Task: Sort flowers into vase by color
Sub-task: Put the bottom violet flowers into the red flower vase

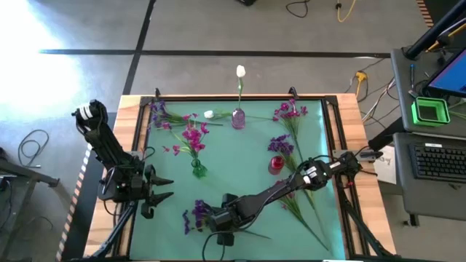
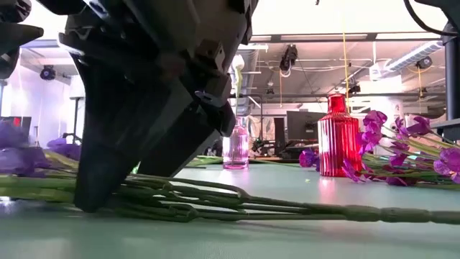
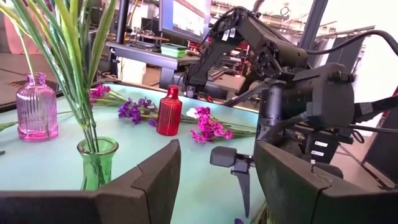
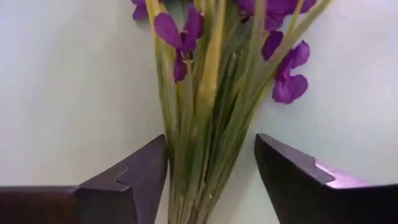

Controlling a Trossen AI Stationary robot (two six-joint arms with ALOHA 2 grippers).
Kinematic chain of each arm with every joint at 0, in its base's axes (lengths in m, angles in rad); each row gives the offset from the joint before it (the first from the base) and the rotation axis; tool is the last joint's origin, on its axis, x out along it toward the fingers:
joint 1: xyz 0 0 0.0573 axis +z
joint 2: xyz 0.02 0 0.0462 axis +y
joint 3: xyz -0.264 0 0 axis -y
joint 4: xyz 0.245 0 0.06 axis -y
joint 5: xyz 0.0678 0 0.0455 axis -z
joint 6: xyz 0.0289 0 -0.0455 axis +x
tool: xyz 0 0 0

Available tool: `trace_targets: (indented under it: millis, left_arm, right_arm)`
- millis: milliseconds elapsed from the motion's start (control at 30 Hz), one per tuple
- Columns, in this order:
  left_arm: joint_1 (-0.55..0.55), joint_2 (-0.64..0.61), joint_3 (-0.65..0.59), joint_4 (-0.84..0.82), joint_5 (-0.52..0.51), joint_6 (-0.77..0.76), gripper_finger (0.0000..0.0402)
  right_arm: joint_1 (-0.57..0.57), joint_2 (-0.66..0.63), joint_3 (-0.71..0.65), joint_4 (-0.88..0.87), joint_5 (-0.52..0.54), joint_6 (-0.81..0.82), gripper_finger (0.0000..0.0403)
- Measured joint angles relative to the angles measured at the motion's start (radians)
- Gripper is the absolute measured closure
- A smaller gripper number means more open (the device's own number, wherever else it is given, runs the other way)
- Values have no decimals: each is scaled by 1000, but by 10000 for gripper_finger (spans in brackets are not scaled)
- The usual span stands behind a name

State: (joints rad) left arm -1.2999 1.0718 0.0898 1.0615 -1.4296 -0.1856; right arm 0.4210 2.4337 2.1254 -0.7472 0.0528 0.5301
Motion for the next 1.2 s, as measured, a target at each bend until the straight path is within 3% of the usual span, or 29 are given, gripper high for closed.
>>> trace_targets:
  millis: [400,600,867,1200]
  left_arm:
    - [0,0,0,-8,0,3,209]
    - [0,0,0,-8,0,4,209]
    - [0,0,0,-8,0,4,209]
    - [0,0,0,-8,-1,5,209]
  right_arm:
    - [-1,0,-1,-3,20,21,314]
    - [-1,0,-2,2,16,20,362]
    - [-2,-37,-7,-31,5,-23,374]
    - [16,-174,-6,-42,118,-177,374]
